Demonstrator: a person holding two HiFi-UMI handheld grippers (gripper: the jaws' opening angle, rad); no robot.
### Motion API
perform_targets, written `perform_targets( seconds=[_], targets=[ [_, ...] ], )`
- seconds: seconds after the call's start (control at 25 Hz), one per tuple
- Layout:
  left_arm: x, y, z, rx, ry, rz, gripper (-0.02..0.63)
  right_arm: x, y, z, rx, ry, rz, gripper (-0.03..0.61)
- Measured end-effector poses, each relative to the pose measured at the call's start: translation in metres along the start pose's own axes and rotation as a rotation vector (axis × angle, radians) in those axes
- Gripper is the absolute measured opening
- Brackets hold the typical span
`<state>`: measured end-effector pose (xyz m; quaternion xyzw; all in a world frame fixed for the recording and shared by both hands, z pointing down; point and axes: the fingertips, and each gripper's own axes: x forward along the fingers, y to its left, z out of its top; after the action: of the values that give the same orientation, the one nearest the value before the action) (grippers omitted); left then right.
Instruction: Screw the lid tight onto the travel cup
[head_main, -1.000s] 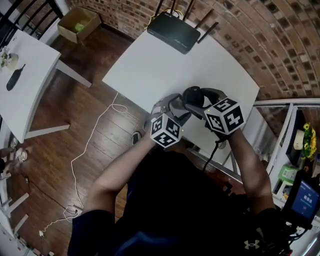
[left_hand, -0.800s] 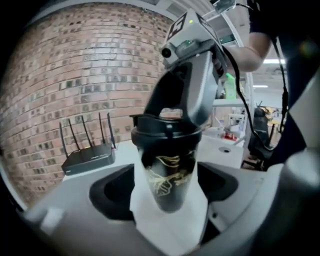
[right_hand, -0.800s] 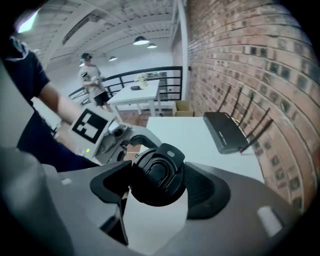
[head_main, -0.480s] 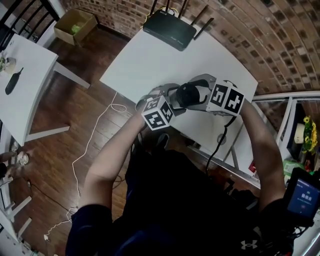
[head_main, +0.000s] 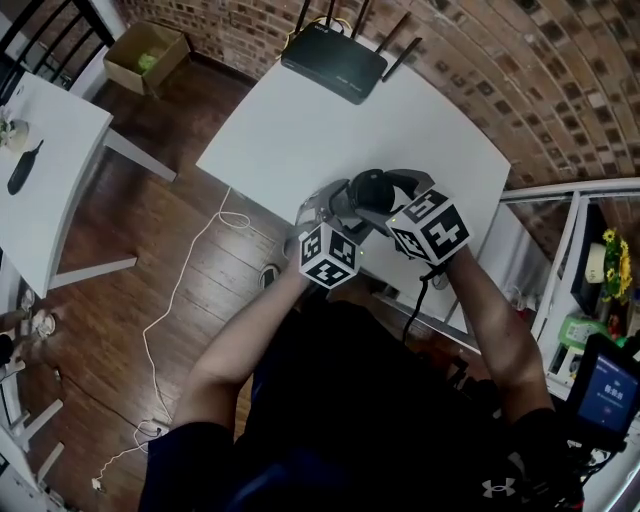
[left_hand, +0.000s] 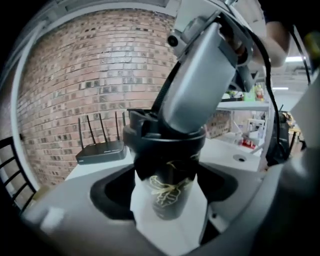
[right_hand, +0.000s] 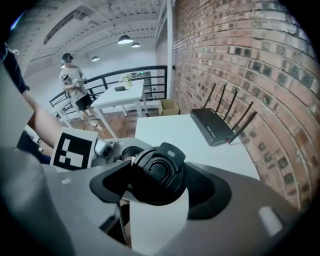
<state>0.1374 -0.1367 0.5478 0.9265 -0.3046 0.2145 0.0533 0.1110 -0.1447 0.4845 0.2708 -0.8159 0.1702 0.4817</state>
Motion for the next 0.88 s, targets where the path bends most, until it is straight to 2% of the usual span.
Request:
perform_targets(
  seconds=[0.08, 0.24, 0.32, 0.36, 0.4, 0.52, 0.6, 0.72, 0.8, 0.88],
  targets=[
    [0.0, 0.0, -0.003, 0.047, 0.003, -0.069, 0.395, 0.004, 0.0, -0.001, -0.109, 0.003, 0.081, 0.362],
    [0.006, 0.0, -0.013, 0.243, 0.082, -0.283, 0.419, 0.006, -0.007, -0.004, -0.354, 0.049, 0.238, 0.359],
    [0.011, -0.002, -0.008, 0.265, 0.101, -0.346, 0.416, 0.005, -0.01, -0.006, -0.397, 0.076, 0.281, 0.337],
    [0.013, -0.002, -0.005, 0.26, 0.098, -0.349, 0.413, 0.004, -0.011, -0.006, -0.389, 0.084, 0.285, 0.337],
    [0.014, -0.002, -0.002, 0.253, 0.091, -0.335, 0.391, 0.004, -0.01, -0.007, -0.367, 0.088, 0.275, 0.337],
    [0.012, -0.003, 0.001, 0.217, 0.052, -0.246, 0.385, 0.001, -0.007, -0.006, -0.242, 0.071, 0.193, 0.337],
    [0.007, -0.004, 0.002, 0.176, 0.023, -0.15, 0.385, -0.002, -0.003, -0.006, -0.113, 0.036, 0.124, 0.337],
    [0.003, -0.004, 0.002, 0.066, 0.001, 0.008, 0.387, -0.005, -0.002, -0.006, 0.079, -0.025, 0.033, 0.336],
    [0.001, -0.003, 0.002, 0.009, -0.009, 0.054, 0.39, -0.004, 0.0, -0.005, 0.097, -0.042, 0.015, 0.336],
    [-0.001, -0.001, 0.0, 0.034, -0.018, -0.001, 0.391, -0.001, 0.002, -0.002, 0.019, -0.042, 0.055, 0.336]
  ],
)
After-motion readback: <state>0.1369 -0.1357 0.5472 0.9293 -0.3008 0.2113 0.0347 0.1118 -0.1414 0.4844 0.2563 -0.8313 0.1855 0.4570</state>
